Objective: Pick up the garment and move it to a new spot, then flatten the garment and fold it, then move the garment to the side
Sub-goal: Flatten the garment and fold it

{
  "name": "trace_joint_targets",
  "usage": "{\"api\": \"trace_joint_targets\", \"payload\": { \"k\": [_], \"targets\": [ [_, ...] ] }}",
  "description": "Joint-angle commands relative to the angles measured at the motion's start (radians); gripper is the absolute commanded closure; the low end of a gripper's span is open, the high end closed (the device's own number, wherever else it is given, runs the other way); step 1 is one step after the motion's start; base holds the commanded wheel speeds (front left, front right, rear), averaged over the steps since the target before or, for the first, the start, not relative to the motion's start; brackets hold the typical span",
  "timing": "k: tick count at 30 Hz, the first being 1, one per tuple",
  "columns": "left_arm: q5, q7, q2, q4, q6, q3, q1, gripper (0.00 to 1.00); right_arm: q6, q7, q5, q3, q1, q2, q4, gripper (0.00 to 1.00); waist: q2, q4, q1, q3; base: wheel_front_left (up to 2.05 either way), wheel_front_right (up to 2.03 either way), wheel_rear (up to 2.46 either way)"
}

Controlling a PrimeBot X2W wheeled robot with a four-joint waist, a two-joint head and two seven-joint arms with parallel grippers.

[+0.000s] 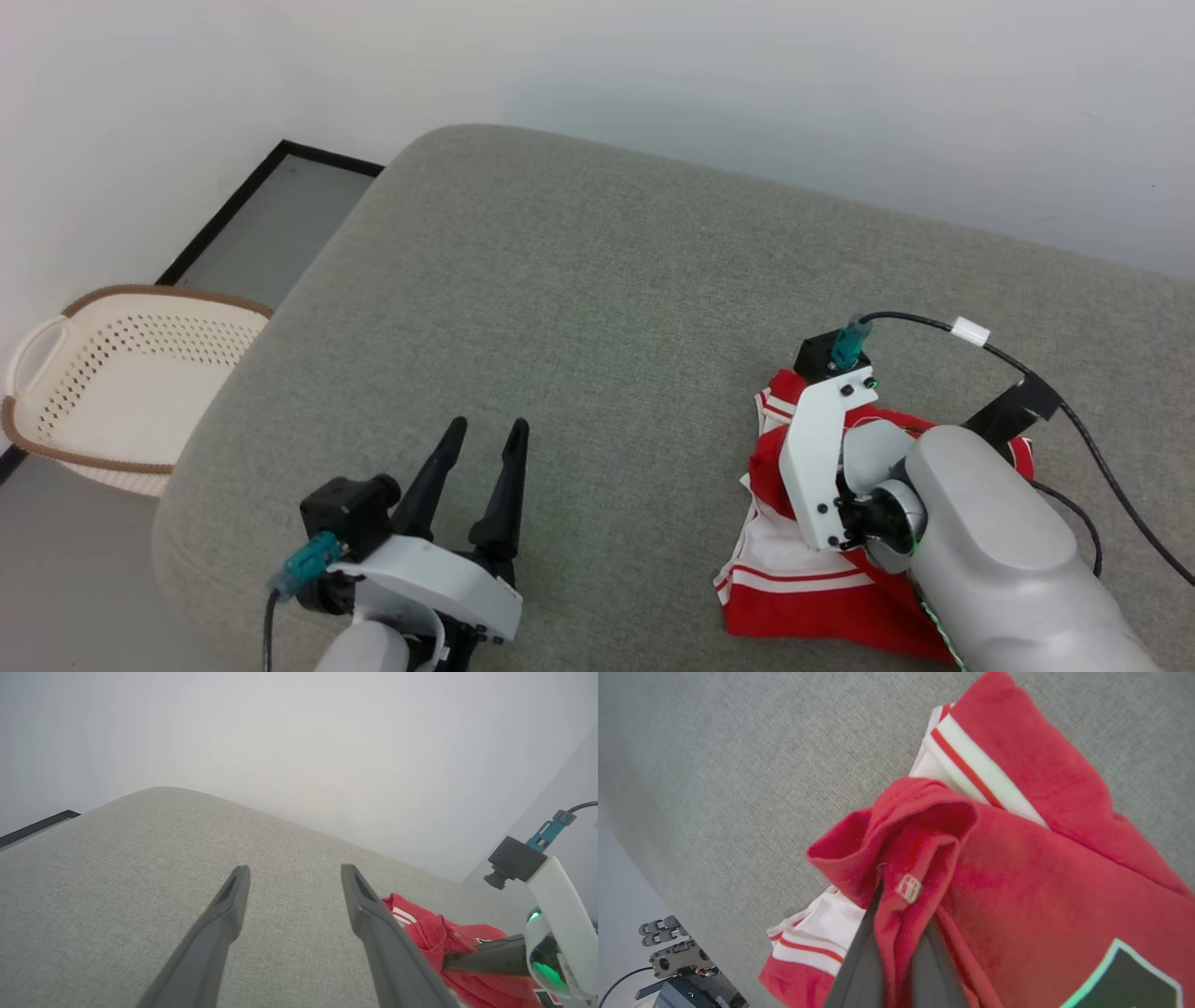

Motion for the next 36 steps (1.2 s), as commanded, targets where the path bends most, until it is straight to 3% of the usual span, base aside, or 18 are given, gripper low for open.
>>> {"api": "trace_joint_targets", "payload": {
  "k": [1, 5, 7, 8, 9, 10, 11, 18, 27, 31, 36],
  "targets": [
    [0.003, -0.004, -0.004, 0.003, -0.004, 0.002, -0.006, 0.0, -0.001, 0.0, -0.006, 0.003, -0.008, 0.004, 0.014, 1.0, 0.0, 0.0, 0.0, 0.0, 0.0, 0.0, 0.0],
    [0.004, -0.005, -0.007, 0.01, -0.007, 0.003, -0.012, 0.0, -0.001, 0.001, -0.013, 0.016, -0.026, 0.009, 0.055, 1.0, 0.0, -0.001, 0.0, -0.002, 0.0, 0.0, 0.0],
    [0.004, -0.005, -0.009, 0.014, -0.008, 0.003, -0.014, 0.0, -0.001, 0.008, -0.007, 0.021, -0.039, 0.013, 0.071, 0.9, 0.0, -0.002, 0.0, -0.003, 0.0, 0.0, 0.0],
    [0.003, -0.005, -0.009, 0.016, -0.009, 0.003, -0.016, 0.0, -0.001, 0.009, -0.004, 0.025, -0.046, 0.015, 0.077, 0.66, 0.0, -0.003, 0.0, -0.005, 0.0, 0.0, 0.0],
    [0.003, -0.005, -0.008, 0.019, -0.009, 0.004, -0.017, 0.0, -0.001, 0.008, 0.0, 0.033, -0.054, 0.017, 0.079, 0.51, 0.0, -0.003, 0.0, -0.006, 0.0, 0.0, 0.0],
    [0.002, -0.005, -0.007, 0.022, -0.009, 0.005, -0.018, 0.0, -0.001, 0.004, 0.007, 0.038, -0.06, 0.018, 0.08, 0.16, 0.0, -0.005, 0.0, -0.008, 0.0, 0.0, 0.0],
    [0.002, -0.005, -0.006, 0.024, -0.01, 0.005, -0.019, 0.0, -0.001, 0.006, 0.018, 0.038, -0.065, 0.019, 0.084, 0.0, 0.0, -0.006, 0.0, -0.01, 0.0, 0.0, 0.0],
    [-0.001, -0.006, 0.005, 0.035, -0.011, 0.012, -0.012, 0.0, -0.001, 0.007, 0.093, 0.095, -0.1, 0.023, 0.053, 0.0, 0.0, -0.026, 0.0, -0.039, 0.0, 0.0, 0.0],
    [0.004, -0.005, 0.036, 0.018, 0.007, 0.031, 0.027, 0.0, -0.001, -0.041, 0.221, 0.193, -0.103, 0.02, -0.114, 0.0, 0.0, -0.097, 0.0, -0.082, 0.0, 0.0, 0.0],
    [0.018, -0.005, 0.051, -0.005, 0.029, 0.058, 0.056, 0.0, -0.001, -0.142, 0.27, 0.248, -0.058, -0.038, -0.245, 0.0, 0.0, -0.149, 0.0, -0.101, 0.0, 0.0, 0.0],
    [0.051, -0.005, 0.058, -0.058, 0.068, 0.105, 0.107, 0.0, -0.001, -0.33, 0.286, 0.319, -0.003, -0.155, -0.392, 0.0, 0.0, -0.22, 0.0, -0.11, 0.0, 0.0, 0.0]
  ]
}}
